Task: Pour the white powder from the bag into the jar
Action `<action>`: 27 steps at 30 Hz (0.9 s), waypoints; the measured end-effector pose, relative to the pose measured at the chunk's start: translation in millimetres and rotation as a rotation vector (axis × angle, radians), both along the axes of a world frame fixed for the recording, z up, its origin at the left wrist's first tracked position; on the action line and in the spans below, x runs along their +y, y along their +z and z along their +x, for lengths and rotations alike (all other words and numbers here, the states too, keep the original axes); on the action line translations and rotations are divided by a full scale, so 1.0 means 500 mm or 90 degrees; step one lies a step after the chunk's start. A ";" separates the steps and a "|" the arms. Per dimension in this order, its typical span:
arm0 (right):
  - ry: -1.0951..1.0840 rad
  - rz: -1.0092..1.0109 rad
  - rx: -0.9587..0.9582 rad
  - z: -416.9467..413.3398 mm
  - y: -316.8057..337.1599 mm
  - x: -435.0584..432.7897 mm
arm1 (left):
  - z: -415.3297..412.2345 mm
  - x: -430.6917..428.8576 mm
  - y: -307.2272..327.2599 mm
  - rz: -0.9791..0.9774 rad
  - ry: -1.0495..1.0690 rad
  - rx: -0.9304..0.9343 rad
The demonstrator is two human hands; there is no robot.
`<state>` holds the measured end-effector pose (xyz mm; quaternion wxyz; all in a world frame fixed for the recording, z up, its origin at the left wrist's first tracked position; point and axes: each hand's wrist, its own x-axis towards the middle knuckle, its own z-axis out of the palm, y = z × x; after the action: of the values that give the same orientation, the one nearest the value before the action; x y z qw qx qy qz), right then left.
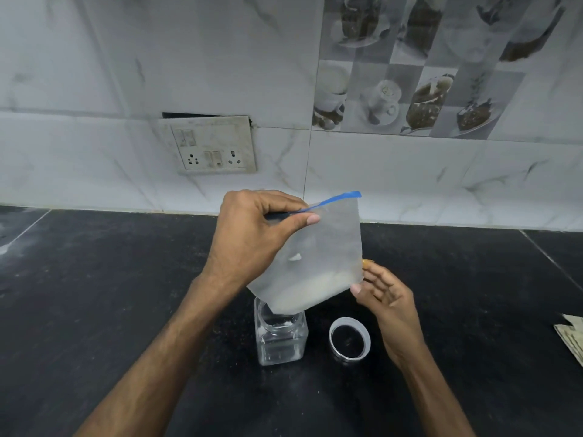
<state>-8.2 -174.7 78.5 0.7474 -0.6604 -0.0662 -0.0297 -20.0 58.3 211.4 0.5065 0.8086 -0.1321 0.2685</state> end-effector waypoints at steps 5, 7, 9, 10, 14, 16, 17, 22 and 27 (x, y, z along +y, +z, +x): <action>-0.121 0.018 -0.053 0.016 0.023 0.006 | 0.002 0.019 0.006 -0.029 0.000 -0.017; -0.117 -0.017 -0.087 0.021 0.043 0.000 | 0.002 0.031 0.004 -0.047 0.001 -0.022; -0.119 -0.041 -0.117 0.022 0.063 -0.007 | 0.001 0.041 -0.004 -0.075 0.006 -0.014; -0.130 -0.028 -0.128 0.024 0.074 -0.013 | 0.001 0.045 -0.009 -0.088 0.009 -0.008; -0.134 -0.031 -0.142 0.030 0.107 -0.027 | -0.005 0.049 -0.034 -0.123 0.015 0.021; -0.145 -0.028 -0.140 0.033 0.114 -0.030 | -0.004 0.047 -0.042 -0.133 0.011 0.025; -0.142 -0.031 -0.136 0.032 0.116 -0.030 | -0.004 0.045 -0.045 -0.137 0.007 0.028; -0.166 -0.038 -0.128 0.028 0.122 -0.045 | 0.000 0.038 -0.061 -0.151 -0.008 0.044; -0.225 -0.007 -0.152 0.015 0.125 -0.049 | 0.000 0.027 -0.075 -0.162 -0.036 0.049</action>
<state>-0.8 -199.1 141.0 0.7135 -0.6579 -0.0378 -0.2382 -20.1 71.8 174.0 0.6169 0.7435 -0.1007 0.2376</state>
